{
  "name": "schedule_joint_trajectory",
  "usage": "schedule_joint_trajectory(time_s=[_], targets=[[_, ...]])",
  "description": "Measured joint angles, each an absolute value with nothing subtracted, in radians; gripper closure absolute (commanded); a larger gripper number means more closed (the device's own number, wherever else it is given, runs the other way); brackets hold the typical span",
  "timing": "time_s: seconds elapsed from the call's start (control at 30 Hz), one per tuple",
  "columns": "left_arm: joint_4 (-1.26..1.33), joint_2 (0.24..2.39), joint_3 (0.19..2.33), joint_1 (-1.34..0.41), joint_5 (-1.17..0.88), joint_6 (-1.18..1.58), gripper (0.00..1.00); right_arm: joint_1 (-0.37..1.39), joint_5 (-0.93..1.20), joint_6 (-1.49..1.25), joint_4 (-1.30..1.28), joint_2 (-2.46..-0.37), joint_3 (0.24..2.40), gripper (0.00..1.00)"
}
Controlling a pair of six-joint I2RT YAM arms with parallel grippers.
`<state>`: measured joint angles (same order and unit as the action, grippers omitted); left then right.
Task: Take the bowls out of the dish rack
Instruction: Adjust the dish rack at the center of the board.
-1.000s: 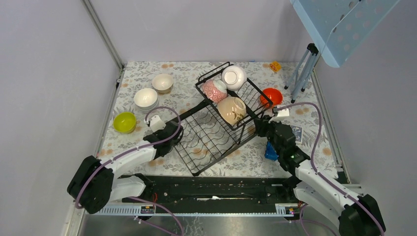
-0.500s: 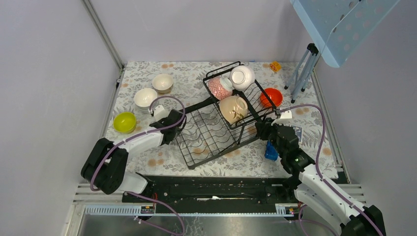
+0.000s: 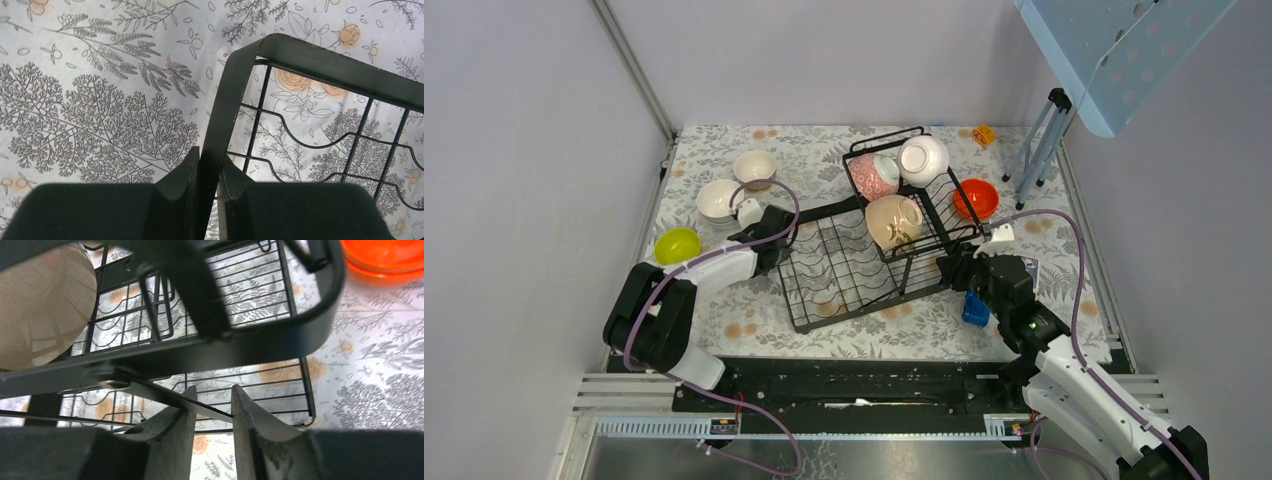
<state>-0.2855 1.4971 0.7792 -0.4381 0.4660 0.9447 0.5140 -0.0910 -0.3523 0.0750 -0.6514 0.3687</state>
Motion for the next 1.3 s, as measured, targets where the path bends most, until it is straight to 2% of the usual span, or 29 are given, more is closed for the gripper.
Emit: schedule_joint_trajectory(time_s=[0.2,0.27,0.37,0.43,0.47,0.57,0.8,1.0,1.17,1.3], targets=[[-0.267,1.517,0.795,-0.413,0.429,0.91,0.9,0.514,-0.047,-0.49,-0.046,-0.613,0.4,0.41],[-0.267,1.52,0.8,-0.408,0.422,0.906,0.86,0.514,-0.034,-0.515,-0.089,-0.593,0.415,0.37],[-0.266,1.521,0.802,-0.405,0.416,0.907,0.73,0.516,-0.014,-0.534,-0.15,-0.565,0.432,0.33],[-0.265,1.52,0.802,-0.399,0.41,0.937,0.61,0.518,-0.008,-0.542,-0.192,-0.546,0.443,0.29],[-0.265,1.518,0.802,-0.394,0.401,0.947,0.52,0.518,-0.007,-0.543,-0.213,-0.537,0.449,0.26],[-0.253,1.505,0.8,-0.382,0.373,0.991,0.37,0.518,-0.009,-0.546,-0.277,-0.508,0.471,0.2],[-0.249,1.353,0.776,-0.379,0.337,1.023,0.17,0.519,-0.036,-0.543,-0.412,-0.441,0.537,0.1],[-0.262,1.174,0.744,-0.379,0.252,0.994,0.08,0.519,-0.066,-0.556,-0.518,-0.396,0.623,0.09],[-0.26,0.935,0.67,-0.379,0.131,0.953,0.01,0.519,-0.097,-0.572,-0.563,-0.374,0.738,0.09],[-0.174,0.743,0.609,-0.379,0.026,0.937,0.01,0.519,-0.078,-0.558,-0.509,-0.342,0.779,0.1]])
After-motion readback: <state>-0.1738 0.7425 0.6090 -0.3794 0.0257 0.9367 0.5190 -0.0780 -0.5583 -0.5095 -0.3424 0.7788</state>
